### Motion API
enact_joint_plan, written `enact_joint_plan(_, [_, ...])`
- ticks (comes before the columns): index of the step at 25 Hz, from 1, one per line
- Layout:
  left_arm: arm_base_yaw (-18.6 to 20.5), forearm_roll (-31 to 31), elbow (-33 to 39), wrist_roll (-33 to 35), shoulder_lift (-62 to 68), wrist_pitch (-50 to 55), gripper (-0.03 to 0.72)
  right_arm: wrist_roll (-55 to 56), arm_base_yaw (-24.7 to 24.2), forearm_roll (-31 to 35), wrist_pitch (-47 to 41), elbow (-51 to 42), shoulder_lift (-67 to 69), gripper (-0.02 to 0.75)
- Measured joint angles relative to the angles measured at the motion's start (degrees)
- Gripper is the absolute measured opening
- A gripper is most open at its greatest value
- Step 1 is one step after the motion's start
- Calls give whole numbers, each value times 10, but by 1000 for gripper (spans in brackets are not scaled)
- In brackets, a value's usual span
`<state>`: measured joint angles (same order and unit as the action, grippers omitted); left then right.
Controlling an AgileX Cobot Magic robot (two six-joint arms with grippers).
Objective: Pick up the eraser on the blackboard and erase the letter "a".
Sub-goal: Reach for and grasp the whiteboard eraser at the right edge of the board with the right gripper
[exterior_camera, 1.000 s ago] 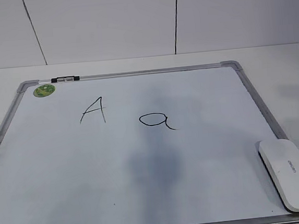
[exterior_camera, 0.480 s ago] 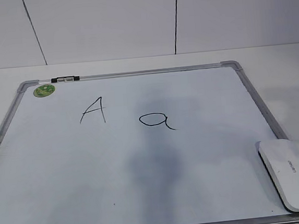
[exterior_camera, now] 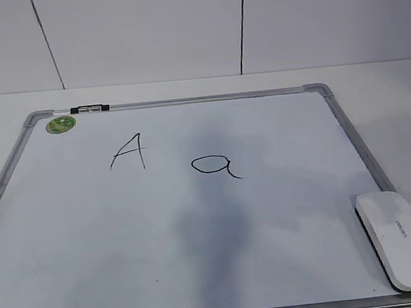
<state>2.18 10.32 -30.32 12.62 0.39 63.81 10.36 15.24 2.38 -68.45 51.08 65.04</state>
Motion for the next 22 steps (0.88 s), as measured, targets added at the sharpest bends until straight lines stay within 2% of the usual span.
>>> enact_joint_plan(22, [0,0,0,0,0,0,236,-11,1,-16,99,0,137,589])
